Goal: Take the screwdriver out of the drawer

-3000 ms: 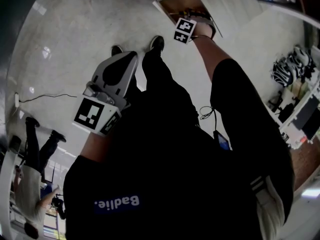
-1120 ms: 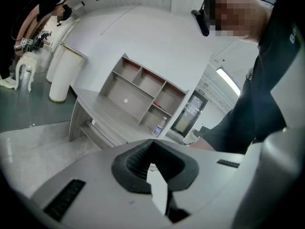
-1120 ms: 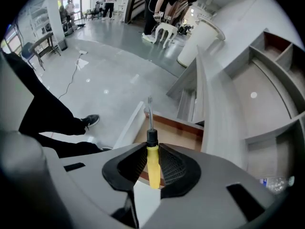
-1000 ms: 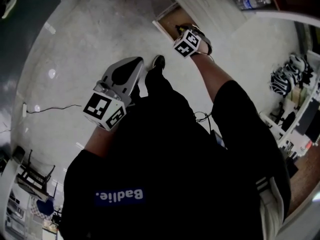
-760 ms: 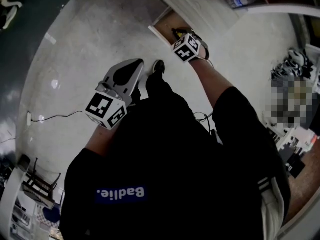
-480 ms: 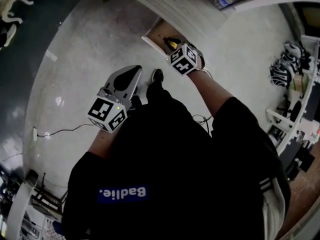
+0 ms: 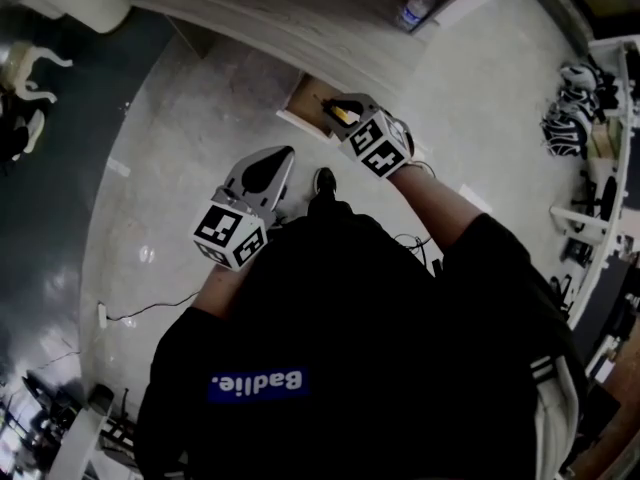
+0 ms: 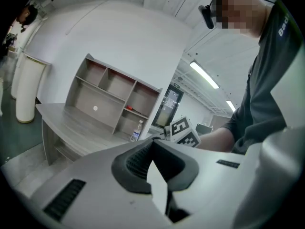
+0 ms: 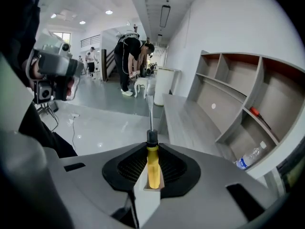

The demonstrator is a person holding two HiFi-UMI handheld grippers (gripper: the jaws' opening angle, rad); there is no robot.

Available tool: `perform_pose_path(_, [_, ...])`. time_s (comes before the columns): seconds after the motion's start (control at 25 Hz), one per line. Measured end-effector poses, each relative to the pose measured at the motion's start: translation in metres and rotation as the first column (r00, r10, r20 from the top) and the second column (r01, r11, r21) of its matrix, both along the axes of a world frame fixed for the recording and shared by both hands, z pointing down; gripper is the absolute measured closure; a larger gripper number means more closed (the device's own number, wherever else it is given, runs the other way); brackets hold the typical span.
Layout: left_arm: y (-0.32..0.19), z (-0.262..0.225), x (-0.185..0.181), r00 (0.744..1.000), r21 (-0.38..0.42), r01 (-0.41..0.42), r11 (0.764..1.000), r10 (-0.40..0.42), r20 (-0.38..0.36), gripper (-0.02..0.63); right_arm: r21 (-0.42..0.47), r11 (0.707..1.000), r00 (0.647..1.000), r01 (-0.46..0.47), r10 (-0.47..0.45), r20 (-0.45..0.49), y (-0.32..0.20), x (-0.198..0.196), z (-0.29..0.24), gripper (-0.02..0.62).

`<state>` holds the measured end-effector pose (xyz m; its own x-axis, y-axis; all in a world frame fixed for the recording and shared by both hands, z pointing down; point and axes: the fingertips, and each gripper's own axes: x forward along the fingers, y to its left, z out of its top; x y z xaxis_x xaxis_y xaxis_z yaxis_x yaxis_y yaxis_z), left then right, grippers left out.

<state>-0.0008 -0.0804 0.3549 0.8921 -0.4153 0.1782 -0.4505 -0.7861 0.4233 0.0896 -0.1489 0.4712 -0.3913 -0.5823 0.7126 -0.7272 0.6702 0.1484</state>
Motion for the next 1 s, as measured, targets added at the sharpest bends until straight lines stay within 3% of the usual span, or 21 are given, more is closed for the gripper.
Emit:
perform_pose_path(0.48, [-0.013, -0.02, 0.028, 0.995, 0.043, -0.103, 0.994, 0.102, 0.006, 0.604, 0.051, 0.995, 0.974, -0.089, 0.076, 0.212, 0.015, 0.012, -0.081, 0.499])
perform_pose_path(1.0, [-0.003, -0.026, 0.041, 0.984, 0.056, -0.176, 0.983, 0.176, 0.014, 0.604, 0.076, 0.987, 0.921, -0.143, 0.104, 0.376, 0.041, 0.0, -0.115, 0.499])
